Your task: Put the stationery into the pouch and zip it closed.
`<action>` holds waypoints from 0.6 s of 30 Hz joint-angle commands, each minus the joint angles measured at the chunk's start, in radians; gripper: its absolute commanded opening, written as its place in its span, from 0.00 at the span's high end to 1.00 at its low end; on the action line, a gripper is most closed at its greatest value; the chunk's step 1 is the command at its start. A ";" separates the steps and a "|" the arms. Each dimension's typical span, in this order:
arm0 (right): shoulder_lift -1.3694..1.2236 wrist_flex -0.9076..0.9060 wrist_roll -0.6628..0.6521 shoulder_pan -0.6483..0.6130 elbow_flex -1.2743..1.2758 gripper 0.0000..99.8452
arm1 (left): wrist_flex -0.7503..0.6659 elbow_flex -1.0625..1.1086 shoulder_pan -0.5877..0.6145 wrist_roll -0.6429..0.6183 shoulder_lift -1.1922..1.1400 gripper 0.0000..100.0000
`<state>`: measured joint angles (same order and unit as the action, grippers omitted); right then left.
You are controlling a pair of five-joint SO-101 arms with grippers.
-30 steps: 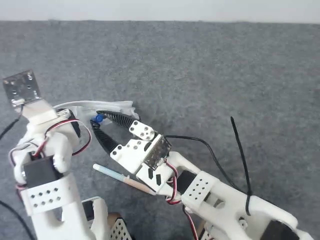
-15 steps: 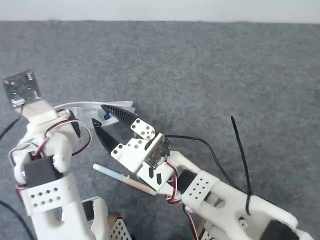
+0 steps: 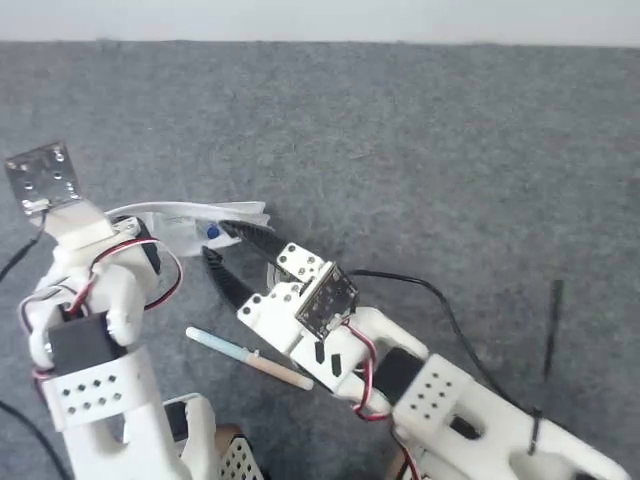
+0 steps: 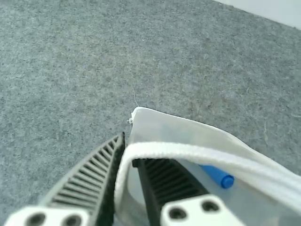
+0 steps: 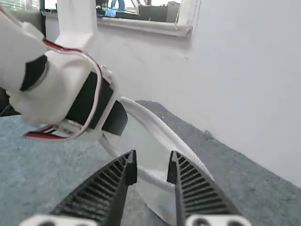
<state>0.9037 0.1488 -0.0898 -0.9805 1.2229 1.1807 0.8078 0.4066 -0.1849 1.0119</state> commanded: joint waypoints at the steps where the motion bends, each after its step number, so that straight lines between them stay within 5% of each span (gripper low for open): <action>1: 0.110 -0.194 0.012 0.016 -0.086 0.89 | -0.026 0.012 0.009 0.005 -0.017 0.99; 18: 0.272 -0.719 0.008 -0.019 -0.089 0.89 | -0.029 0.012 0.009 0.005 -0.017 0.99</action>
<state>1.1446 -0.5355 -0.0867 -0.9805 1.1769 1.1807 0.8094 0.4127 -0.1849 1.0119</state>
